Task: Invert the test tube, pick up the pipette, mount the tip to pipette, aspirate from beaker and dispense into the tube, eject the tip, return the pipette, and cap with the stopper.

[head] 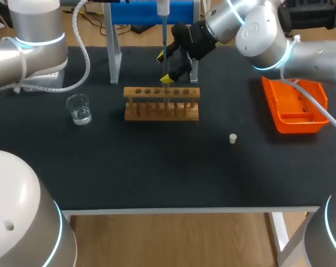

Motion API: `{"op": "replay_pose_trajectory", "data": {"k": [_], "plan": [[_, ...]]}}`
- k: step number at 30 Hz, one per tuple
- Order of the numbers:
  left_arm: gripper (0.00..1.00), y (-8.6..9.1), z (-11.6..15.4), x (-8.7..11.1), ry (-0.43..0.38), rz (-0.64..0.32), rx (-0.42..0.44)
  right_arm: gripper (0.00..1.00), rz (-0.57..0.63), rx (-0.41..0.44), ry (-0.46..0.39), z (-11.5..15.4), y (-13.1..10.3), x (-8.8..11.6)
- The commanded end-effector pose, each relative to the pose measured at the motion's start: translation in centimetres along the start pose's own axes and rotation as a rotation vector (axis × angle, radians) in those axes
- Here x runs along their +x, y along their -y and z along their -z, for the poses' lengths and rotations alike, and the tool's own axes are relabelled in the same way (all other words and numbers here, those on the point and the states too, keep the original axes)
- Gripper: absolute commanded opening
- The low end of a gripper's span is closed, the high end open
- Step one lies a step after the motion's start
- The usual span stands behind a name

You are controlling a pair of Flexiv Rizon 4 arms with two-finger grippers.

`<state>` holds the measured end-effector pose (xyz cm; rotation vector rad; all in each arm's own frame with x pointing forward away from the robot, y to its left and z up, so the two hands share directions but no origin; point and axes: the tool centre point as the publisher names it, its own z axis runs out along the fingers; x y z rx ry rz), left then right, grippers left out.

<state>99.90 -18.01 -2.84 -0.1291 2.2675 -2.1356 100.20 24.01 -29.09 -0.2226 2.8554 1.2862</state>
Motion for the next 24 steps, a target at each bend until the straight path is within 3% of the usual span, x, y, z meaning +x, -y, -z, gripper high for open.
{"op": "replay_pose_trajectory", "data": {"k": [1,24], "plan": [[0.00,-0.1,0.2,0.2,0.009,-0.001,0.004,1.00,-0.001,0.004,-0.004,0.2,0.0,0.0],[0.00,-0.1,0.3,-1.1,0.030,-0.027,0.002,1.00,-0.001,0.004,-0.004,0.2,0.0,0.0]]}}
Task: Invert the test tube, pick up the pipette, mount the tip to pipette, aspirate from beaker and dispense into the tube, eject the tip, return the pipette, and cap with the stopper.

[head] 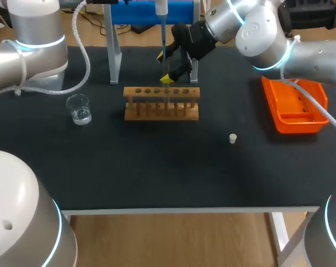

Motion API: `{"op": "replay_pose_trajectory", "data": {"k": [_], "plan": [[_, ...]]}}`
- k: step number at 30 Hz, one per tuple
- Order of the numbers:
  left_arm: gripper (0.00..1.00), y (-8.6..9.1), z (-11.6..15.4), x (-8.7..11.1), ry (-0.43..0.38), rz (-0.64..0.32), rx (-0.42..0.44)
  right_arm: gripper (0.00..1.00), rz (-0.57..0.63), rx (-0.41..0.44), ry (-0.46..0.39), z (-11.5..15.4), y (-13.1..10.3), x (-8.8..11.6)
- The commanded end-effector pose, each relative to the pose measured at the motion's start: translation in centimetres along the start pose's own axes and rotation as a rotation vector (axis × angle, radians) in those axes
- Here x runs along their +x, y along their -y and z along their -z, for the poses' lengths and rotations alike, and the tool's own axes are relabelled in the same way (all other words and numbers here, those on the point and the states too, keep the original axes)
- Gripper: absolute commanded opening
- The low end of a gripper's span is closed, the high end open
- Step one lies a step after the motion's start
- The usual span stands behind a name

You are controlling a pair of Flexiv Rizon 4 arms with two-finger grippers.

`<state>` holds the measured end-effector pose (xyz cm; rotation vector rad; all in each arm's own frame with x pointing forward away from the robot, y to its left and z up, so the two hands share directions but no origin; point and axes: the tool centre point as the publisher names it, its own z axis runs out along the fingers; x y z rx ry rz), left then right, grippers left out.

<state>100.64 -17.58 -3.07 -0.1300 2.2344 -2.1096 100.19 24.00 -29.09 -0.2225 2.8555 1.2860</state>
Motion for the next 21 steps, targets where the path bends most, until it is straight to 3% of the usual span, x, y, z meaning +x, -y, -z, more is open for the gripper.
{"op": "replay_pose_trajectory", "data": {"k": [1,21], "plan": [[0.00,0.07,-0.07,-0.39,0.000,0.000,-0.002,1.00,-0.001,0.004,-0.004,0.18,-0.03,-0.04],[0.00,-0.04,0.04,-1.01,0.008,0.000,-0.005,1.00,-0.001,0.004,-0.004,0.18,-0.03,-0.04]]}}
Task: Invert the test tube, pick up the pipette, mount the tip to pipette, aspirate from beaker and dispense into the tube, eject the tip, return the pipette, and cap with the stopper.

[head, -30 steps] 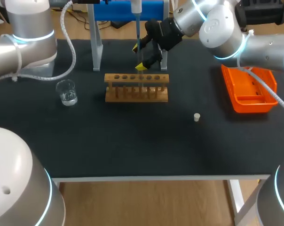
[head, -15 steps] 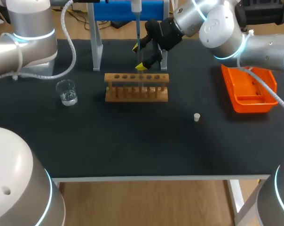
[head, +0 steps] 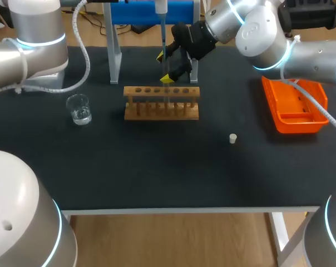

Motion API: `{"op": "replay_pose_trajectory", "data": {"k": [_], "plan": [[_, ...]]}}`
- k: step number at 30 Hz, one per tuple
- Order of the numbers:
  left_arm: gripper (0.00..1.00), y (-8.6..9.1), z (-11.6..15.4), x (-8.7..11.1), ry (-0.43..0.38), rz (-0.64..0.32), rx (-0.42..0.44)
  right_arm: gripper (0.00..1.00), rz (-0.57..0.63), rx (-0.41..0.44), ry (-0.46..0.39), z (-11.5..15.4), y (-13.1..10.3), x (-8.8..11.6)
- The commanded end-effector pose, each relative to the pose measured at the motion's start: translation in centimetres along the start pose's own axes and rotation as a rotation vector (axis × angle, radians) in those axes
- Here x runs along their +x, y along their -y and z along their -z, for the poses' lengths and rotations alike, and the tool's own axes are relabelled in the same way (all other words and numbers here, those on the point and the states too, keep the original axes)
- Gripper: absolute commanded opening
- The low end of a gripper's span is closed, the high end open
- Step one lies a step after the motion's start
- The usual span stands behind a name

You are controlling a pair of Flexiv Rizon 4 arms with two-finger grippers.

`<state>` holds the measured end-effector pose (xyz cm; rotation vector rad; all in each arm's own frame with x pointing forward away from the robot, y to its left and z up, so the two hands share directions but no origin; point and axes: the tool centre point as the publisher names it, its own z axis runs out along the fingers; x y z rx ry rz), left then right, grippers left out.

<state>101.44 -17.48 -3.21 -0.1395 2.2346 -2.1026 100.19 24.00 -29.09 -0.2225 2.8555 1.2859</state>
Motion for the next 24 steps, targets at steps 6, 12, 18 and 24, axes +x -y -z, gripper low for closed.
{"op": "replay_pose_trajectory", "data": {"k": [6,12,18,24], "plan": [[0.00,0.3,0.2,-0.3,0.007,-0.005,-0.002,1.00,-0.001,0.004,-0.004,0.2,0.0,0.0],[0.00,0.5,0.3,-0.4,0.013,-0.010,-0.004,1.00,-0.001,0.004,-0.004,0.2,0.0,0.0],[0.00,0.6,0.3,-0.1,0.013,-0.013,-0.004,1.00,-0.001,0.004,-0.004,0.2,0.0,0.0],[0.00,0.6,-0.4,0.9,0.002,-0.016,0.000,1.00,-0.001,0.004,-0.004,0.2,0.0,0.0]]}}
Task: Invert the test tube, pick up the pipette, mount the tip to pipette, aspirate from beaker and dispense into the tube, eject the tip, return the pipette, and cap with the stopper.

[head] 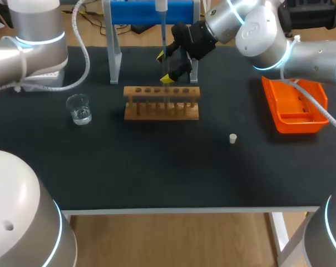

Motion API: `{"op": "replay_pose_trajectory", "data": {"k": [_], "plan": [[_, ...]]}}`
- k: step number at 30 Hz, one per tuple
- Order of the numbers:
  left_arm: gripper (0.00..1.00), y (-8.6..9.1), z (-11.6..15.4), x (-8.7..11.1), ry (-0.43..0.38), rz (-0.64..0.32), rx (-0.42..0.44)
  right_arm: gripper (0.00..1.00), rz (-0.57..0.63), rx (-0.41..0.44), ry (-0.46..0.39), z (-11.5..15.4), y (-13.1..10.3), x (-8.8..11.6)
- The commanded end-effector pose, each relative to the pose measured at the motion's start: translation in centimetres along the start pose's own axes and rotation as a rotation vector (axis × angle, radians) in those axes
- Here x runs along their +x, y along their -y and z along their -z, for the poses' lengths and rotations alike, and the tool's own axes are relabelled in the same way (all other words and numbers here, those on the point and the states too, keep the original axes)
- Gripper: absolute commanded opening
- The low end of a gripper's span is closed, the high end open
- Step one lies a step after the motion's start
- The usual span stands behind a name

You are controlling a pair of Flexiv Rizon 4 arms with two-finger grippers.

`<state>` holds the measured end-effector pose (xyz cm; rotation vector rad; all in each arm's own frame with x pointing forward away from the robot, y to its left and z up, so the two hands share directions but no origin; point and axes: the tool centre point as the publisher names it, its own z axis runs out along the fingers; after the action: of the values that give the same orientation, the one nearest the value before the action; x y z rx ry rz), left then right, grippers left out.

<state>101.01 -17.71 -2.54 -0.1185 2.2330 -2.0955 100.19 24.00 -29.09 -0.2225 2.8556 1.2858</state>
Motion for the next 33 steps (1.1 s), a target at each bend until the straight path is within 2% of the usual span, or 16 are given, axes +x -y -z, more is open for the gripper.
{"op": "replay_pose_trajectory", "data": {"k": [1,33], "plan": [[0.00,-0.1,-0.3,0.6,0.005,-0.002,0.003,1.00,-0.001,0.004,-0.004,0.2,0.0,0.0],[0.00,0.2,-1.1,4.4,0.017,-0.017,-0.017,1.00,-0.001,0.004,-0.004,0.2,0.0,0.0]]}}
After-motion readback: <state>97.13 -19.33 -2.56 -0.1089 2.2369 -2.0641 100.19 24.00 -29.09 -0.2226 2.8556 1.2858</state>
